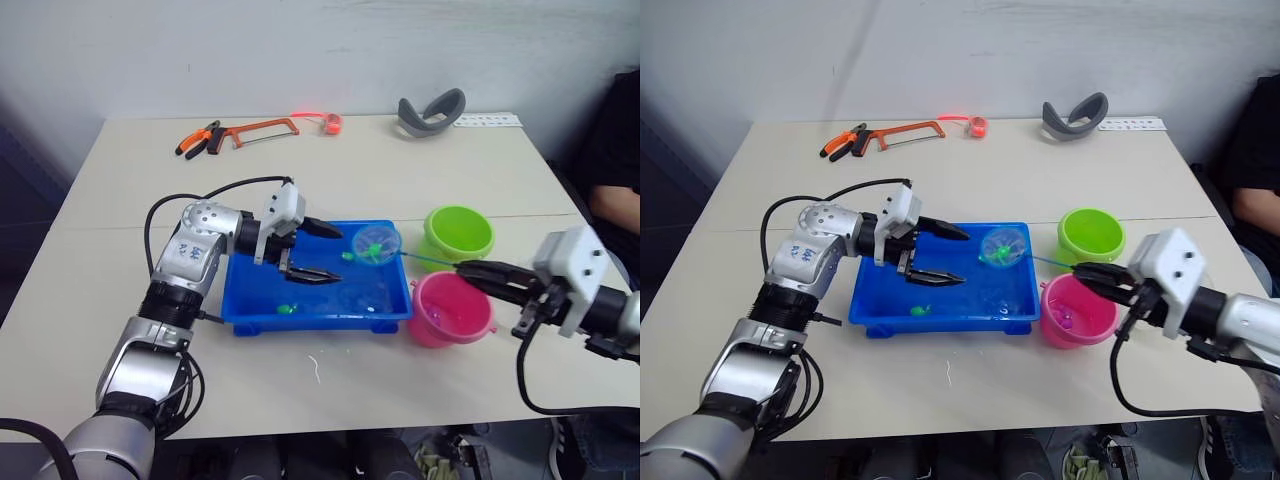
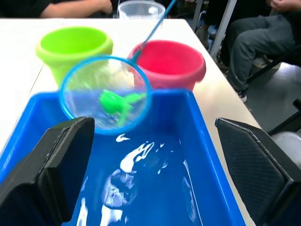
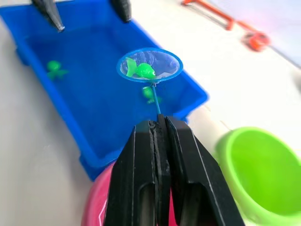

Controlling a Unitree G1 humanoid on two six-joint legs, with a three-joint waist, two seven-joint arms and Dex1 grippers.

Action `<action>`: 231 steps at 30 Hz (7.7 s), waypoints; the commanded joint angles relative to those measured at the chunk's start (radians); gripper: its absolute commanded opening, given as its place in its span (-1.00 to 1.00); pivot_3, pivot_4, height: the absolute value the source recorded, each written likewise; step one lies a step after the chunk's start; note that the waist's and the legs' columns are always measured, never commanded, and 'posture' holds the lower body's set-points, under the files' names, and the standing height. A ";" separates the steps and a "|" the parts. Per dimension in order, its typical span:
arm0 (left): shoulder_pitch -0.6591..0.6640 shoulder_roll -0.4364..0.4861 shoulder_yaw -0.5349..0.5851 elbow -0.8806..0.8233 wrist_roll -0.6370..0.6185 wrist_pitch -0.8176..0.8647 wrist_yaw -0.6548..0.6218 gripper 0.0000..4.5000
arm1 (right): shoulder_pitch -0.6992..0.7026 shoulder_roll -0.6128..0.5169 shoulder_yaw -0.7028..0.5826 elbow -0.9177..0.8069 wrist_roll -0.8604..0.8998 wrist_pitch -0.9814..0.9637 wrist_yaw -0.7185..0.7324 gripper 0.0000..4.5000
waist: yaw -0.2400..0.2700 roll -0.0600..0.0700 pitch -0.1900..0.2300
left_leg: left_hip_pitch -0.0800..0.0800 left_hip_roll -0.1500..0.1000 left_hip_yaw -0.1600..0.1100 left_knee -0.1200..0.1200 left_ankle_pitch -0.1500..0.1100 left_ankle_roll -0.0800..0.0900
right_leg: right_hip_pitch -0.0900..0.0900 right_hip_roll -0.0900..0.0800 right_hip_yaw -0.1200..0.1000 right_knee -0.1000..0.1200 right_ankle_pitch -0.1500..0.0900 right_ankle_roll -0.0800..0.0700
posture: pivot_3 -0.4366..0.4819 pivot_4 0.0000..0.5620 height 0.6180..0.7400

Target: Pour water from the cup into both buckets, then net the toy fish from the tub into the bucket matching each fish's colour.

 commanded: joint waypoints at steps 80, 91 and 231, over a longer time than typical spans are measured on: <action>0.024 0.065 0.000 0.021 0.041 -0.078 0.013 0.99 | -0.443 -0.195 0.388 0.350 -0.623 -0.731 0.058 -1.00 | -0.008 0.002 0.000 | 0.002 0.001 0.002 0.000 0.001 -0.002 | 0.000 0.001 0.001 0.002 0.000 0.000 | -0.05 -0.47 1.00; 0.126 0.128 0.032 -0.156 0.018 0.031 0.077 0.99 | -0.665 -0.156 0.672 0.636 -0.848 -1.110 0.160 -1.00 | -0.007 0.002 0.000 | 0.001 0.000 0.003 0.001 0.000 0.000 | -0.002 -0.002 0.000 0.001 0.000 0.000 | -0.05 -0.47 1.00; -0.052 -0.035 0.052 0.041 -0.031 -0.006 0.108 0.99 | 0.089 -0.438 -0.042 0.502 -1.162 -1.305 -0.248 -1.00 | -0.004 0.002 0.000 | 0.001 -0.002 0.003 -0.002 0.001 -0.002 | -0.001 0.002 0.002 -0.002 0.000 0.000 | -0.05 -0.47 1.00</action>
